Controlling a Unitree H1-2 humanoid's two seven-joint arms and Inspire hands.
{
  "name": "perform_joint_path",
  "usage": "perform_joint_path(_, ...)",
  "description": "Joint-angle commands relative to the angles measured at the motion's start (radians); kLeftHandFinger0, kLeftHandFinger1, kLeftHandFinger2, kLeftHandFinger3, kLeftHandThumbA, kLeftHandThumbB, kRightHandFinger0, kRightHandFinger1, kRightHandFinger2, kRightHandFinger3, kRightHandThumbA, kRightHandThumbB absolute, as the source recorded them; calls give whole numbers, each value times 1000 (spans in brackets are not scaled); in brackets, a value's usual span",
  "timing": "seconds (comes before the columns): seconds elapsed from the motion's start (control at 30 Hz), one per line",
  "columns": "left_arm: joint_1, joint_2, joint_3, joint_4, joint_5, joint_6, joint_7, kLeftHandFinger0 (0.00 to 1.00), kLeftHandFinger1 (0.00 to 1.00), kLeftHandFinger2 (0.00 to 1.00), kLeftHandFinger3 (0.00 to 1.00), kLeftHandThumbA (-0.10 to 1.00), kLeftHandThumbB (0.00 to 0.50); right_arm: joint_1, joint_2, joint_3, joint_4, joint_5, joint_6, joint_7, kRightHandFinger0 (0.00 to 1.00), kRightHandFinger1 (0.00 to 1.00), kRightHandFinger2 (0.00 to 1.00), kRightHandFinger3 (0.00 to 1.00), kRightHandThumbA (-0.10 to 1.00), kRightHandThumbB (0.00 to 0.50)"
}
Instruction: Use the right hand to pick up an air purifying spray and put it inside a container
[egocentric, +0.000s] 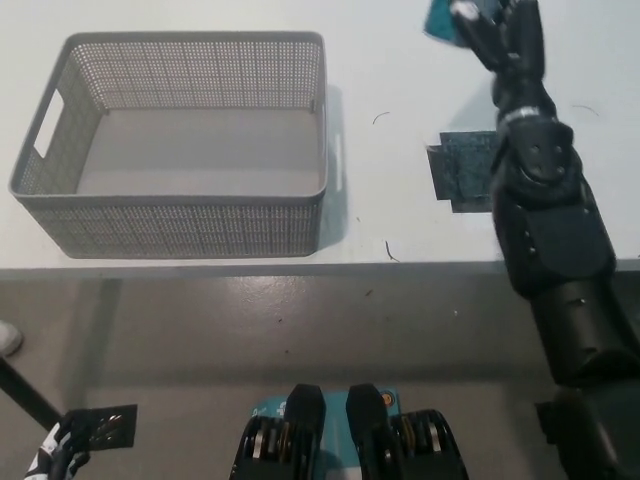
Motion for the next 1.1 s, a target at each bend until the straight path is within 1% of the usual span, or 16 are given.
perform_joint_path(0.0,-2,16,-10,-17,22,5,-7,1000,1000,1000,1000,969,322,-94,33,36,-40,-29,19,23,343,332,431,455,-100,421)
perform_joint_path(0.03,-4,15,-12,-16,21,4,-7,1000,1000,1000,1000,957,325,-95,41,44,-37,-34,21,22,335,338,432,453,-100,422)
perform_joint_path(0.1,-12,11,-18,-16,24,7,-4,1000,1000,1000,1000,945,319,-104,69,70,-19,-44,24,25,400,363,423,454,-100,417)
perform_joint_path(0.23,-12,6,-29,-16,38,3,1,1000,1000,1000,1000,946,319,-106,115,104,3,-64,48,20,458,391,413,443,-100,420)
perform_joint_path(0.27,-17,5,-34,-15,49,0,3,1000,1000,1000,1000,957,319,-111,124,121,24,-80,31,17,413,366,403,430,-100,428)
perform_joint_path(0.33,-17,5,-36,-18,50,5,4,1000,1000,1000,1000,967,347,-110,143,148,67,-97,7,25,411,384,431,460,-100,417)
perform_joint_path(0.5,-22,1,-43,-33,50,29,0,1000,1000,1000,1000,961,319,-122,190,173,191,-97,-41,24,447,393,419,425,-100,432)
perform_joint_path(0.57,-29,4,-50,-35,58,32,-3,1000,1000,1000,1000,974,348,-124,208,184,231,-107,-39,17,377,364,391,408,-100,433)
perform_joint_path(0.63,-31,2,-53,-36,64,34,0,1000,1000,1000,1000,973,346,-130,218,208,284,-135,-72,14,321,342,371,406,-94,430)
perform_joint_path(0.77,-37,-2,-63,-38,61,37,-2,1000,1000,1000,1000,966,330,-126,237,216,343,-140,-117,8,330,370,415,415,-100,427)
perform_joint_path(0.87,-42,1,-66,-37,63,32,-4,1000,1000,1000,1000,966,327,-132,253,218,399,-146,-152,-1,309,342,403,400,-100,437)
perform_joint_path(0.93,-44,2,-66,-33,65,23,-1,1000,1000,1000,1000,970,336,-137,256,215,424,-145,-165,5,360,381,445,424,-100,420)
perform_joint_path(0.97,-42,7,-64,-31,65,21,-1,1000,1000,1000,1000,974,345,-136,256,218,432,-149,-180,10,429,473,540,535,-59,432)
perform_joint_path(1.0,-40,8,-64,-31,66,20,-2,1000,1000,1000,1000,974,346,-135,256,219,436,-152,-186,10,432,479,545,542,-57,432)
perform_joint_path(1.03,-39,9,-65,-33,61,26,-6,1000,1000,1000,1000,970,349,-130,251,211,416,-121,-163,87,925,1000,1000,1000,340,497)
perform_joint_path(1.07,-40,16,-65,-35,55,31,-12,1000,1000,1000,1000,970,351,-129,244,218,396,-116,-140,134,1000,1000,1000,1000,453,500)
